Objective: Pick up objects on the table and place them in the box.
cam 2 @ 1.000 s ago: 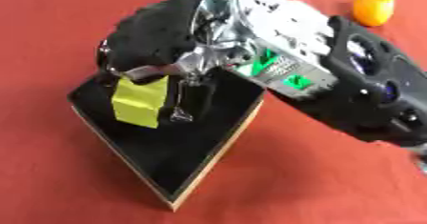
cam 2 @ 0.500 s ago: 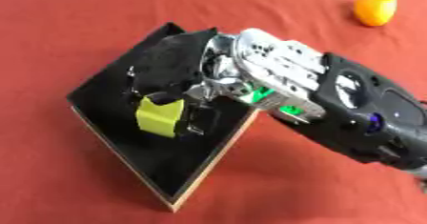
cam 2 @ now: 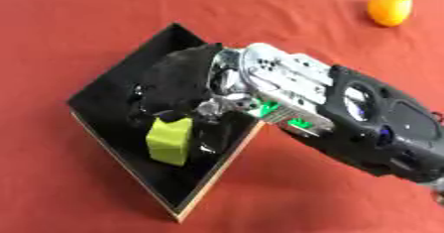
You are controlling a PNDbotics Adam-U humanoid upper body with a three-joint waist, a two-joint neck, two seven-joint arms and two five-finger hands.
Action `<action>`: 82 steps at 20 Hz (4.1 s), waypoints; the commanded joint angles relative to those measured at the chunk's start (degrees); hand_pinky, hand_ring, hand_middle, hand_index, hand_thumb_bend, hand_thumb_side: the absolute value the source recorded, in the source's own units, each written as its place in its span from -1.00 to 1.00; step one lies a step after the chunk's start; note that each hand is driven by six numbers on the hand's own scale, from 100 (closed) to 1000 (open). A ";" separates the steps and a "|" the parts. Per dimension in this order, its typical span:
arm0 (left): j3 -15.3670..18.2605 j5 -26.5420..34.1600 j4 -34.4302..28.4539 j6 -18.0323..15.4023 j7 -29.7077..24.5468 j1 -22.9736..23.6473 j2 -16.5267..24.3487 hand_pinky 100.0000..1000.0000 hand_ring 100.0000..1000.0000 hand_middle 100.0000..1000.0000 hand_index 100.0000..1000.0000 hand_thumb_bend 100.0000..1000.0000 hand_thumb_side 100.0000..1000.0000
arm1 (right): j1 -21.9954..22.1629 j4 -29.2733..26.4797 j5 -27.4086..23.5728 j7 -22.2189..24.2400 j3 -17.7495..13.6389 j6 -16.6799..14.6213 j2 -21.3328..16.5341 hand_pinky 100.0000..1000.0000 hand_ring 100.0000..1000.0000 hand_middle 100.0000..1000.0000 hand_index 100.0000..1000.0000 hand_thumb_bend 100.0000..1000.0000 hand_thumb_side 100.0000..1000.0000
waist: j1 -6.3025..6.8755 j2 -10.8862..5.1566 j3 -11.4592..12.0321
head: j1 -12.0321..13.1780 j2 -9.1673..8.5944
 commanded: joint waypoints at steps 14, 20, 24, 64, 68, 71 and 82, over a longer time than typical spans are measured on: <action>0.30 0.17 -0.84 0.10 -0.20 0.29 0.78 0.03 0.53 0.32 0.58 -0.95 0.41 | -3.90 -0.61 -4.99 -2.84 -13.49 2.93 -3.67 0.60 0.74 0.64 0.77 -0.21 -0.87 | 0.42 -2.20 -0.71 | 0.38 -0.35; 0.55 -0.13 -0.84 0.07 0.15 0.44 1.16 0.03 0.53 0.32 0.58 -0.95 0.41 | 0.29 -0.61 -3.46 -7.92 -21.73 6.27 -10.19 0.60 0.76 0.64 0.78 -0.21 -0.87 | 0.38 -2.17 -1.24 | 0.42 -0.42; 0.72 -0.38 -0.84 0.09 0.35 0.55 1.47 0.03 0.54 0.32 0.58 -0.95 0.41 | 5.60 -0.61 -0.74 -10.23 -27.23 9.38 -15.60 0.62 0.78 0.65 0.79 -0.17 -0.82 | 0.44 -1.94 -1.73 | 0.40 -0.64; 0.82 -0.87 -0.84 0.32 0.47 0.73 2.21 0.02 0.55 0.33 0.58 -0.99 0.41 | 1.09 49.53 11.96 -15.21 -37.19 27.40 -17.29 0.72 0.88 0.72 0.82 -0.13 -0.84 | 1.75 -0.36 -0.82 | -1.04 -5.65; 0.90 -0.92 -0.84 0.36 0.52 0.81 2.32 0.02 0.55 0.33 0.58 -0.99 0.41 | 0.34 52.70 12.57 -16.61 -38.43 28.13 -16.81 0.72 0.88 0.72 0.82 -0.14 -0.86 | 1.78 -0.20 -0.83 | -1.01 -5.55; 0.81 -0.84 -0.84 0.41 0.41 0.75 2.22 0.02 0.55 0.33 0.58 -0.99 0.41 | -0.26 54.58 12.15 -17.51 -38.81 28.59 -16.35 0.72 0.88 0.72 0.82 -0.15 -0.87 | 1.78 -0.05 -0.91 | -1.02 -5.62; 0.52 -0.78 -0.84 0.41 0.06 0.05 2.53 0.01 0.55 0.34 0.58 -1.00 0.41 | -5.45 61.13 10.35 -22.81 -40.01 31.36 -13.48 0.74 0.85 0.67 0.84 -0.45 -1.00 | 1.91 1.01 -0.33 | -2.01 -6.43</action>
